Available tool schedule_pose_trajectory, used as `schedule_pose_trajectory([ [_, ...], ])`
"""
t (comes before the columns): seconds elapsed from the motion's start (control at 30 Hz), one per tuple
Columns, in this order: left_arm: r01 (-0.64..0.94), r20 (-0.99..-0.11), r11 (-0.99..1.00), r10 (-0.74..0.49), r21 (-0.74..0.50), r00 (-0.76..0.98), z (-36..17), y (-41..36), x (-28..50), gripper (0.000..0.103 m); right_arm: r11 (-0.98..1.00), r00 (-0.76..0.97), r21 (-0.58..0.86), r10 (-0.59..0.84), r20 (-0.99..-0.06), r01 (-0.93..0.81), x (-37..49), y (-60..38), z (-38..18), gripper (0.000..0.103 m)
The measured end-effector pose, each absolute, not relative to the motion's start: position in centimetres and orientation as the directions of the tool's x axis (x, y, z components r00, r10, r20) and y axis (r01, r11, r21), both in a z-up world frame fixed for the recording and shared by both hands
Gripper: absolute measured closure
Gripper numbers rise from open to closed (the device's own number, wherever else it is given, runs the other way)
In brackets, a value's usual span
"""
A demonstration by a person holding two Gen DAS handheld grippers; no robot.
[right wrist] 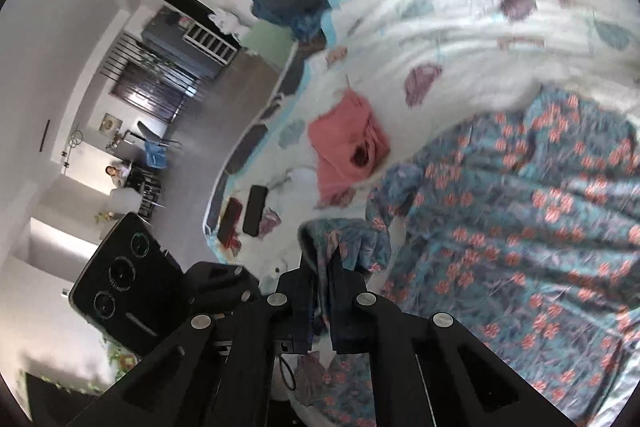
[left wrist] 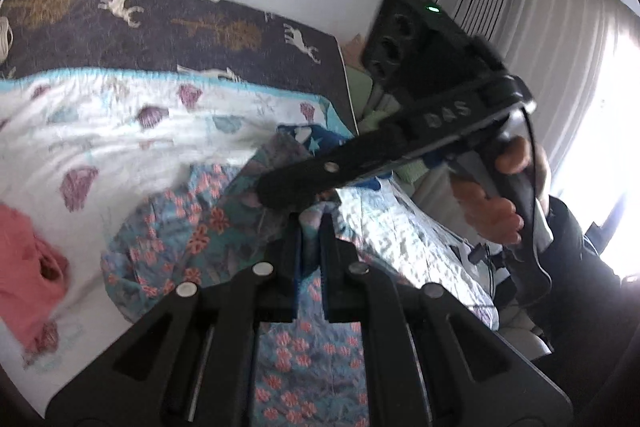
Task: Fold small clothes
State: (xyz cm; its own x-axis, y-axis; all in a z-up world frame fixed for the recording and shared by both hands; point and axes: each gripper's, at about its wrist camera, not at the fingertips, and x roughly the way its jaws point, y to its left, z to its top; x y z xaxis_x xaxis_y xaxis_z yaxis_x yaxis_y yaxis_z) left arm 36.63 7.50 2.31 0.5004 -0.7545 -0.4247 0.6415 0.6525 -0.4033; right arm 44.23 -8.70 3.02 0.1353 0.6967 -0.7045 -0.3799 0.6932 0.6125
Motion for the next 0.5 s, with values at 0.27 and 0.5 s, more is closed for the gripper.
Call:
schedule_pose_trajectory([
  [0.27, 0.61, -0.437, 0.667, -0.743, -0.427, 0.507, 8.1, 2.6, 40.1, 0.092, 0.735, 0.304, 0.541, 0.668, -0.679, -0.408, 44.5, -13.6, 11.1, 0.099],
  [0.5, 0.577, -0.471, 0.657, -0.753, -0.486, 0.46, 4.8, -5.1, 41.9, 0.092, 0.766, 0.332, 0.563, 0.642, -0.691, -0.31, 45.7, -20.9, 9.6, 0.099],
])
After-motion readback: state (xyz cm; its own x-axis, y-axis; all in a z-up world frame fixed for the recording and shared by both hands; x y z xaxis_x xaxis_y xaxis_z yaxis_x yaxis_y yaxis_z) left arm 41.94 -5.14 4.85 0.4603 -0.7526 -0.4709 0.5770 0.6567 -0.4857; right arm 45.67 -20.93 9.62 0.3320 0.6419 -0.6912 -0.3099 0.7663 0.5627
